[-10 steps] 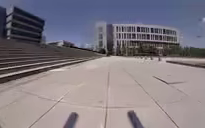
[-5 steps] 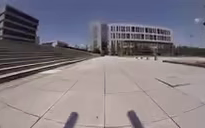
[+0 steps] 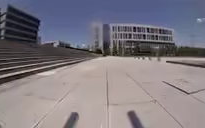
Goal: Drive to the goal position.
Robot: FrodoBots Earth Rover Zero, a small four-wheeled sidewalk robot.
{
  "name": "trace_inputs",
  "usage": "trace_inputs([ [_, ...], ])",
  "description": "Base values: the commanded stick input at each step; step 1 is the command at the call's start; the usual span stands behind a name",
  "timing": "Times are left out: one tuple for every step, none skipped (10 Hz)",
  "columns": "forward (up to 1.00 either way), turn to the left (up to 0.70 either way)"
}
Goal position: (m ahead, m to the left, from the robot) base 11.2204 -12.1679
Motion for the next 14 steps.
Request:
trace_inputs([
  [0.70,0.00],
  [0.70,0.00],
  [0.70,0.00],
  [0.70,0.00],
  [0.70,0.00],
  [0.70,0.00],
  [0.70,0.00],
  [0.70,-0.12],
  [0.70,-0.27],
  [0.70,-0.12],
  [0.70,0.00],
  [0.70,0.00],
  [0.70,0.00],
  [0.70,0.00],
])
